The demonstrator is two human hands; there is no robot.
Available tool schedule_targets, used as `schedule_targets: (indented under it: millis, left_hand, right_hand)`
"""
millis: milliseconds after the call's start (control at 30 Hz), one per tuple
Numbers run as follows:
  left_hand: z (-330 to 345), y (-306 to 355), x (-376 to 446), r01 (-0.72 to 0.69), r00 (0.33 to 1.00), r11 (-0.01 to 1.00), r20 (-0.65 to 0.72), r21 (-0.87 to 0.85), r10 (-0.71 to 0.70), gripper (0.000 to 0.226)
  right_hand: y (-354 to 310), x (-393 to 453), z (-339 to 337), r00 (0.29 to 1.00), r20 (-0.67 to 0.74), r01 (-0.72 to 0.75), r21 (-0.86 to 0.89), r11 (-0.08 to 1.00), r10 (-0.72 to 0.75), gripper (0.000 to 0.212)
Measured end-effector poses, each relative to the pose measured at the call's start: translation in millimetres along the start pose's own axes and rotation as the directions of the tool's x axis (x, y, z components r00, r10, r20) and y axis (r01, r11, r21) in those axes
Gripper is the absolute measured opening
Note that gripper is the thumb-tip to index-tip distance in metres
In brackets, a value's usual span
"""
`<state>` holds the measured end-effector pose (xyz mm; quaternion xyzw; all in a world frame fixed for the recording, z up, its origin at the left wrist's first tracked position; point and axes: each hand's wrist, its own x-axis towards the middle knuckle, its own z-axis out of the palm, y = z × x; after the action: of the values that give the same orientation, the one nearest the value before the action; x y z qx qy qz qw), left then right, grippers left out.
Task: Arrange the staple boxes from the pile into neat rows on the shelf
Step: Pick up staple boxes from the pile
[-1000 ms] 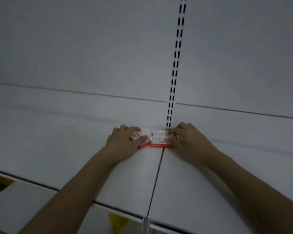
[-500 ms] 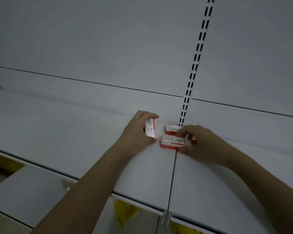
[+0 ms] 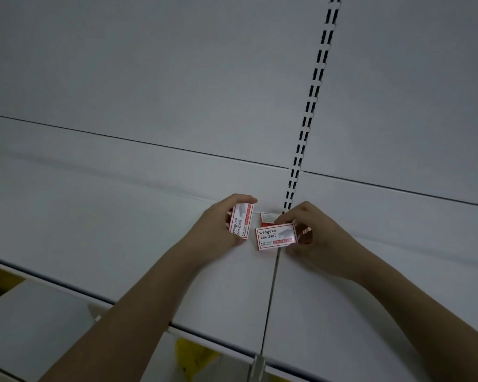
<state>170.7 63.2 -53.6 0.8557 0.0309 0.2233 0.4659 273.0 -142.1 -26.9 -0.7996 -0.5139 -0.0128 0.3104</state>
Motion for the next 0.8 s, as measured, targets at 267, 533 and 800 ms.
schedule_targets:
  millis: [267,533,800]
  left_hand:
    - [1,7,-4,-0.027,0.999,1.0,-0.043,-0.004,0.027,0.068]
    - [2,7,-7,0.018,1.0,1.0,-0.009,0.022,-0.018,0.068]
    - [3,7,-6,0.044,0.997,0.998,-0.062,0.041,-0.042,0.064]
  right_hand:
    - [5,-3,0,0.996,0.007,-0.089,0.013,0.996,0.089,0.033]
    - [8,-4,1,0.993,0.031,-0.118,0.073,0.99,0.116,0.03]
    - [15,-2,9,0.989,0.075,-0.125,-0.007,0.992,0.126,0.048]
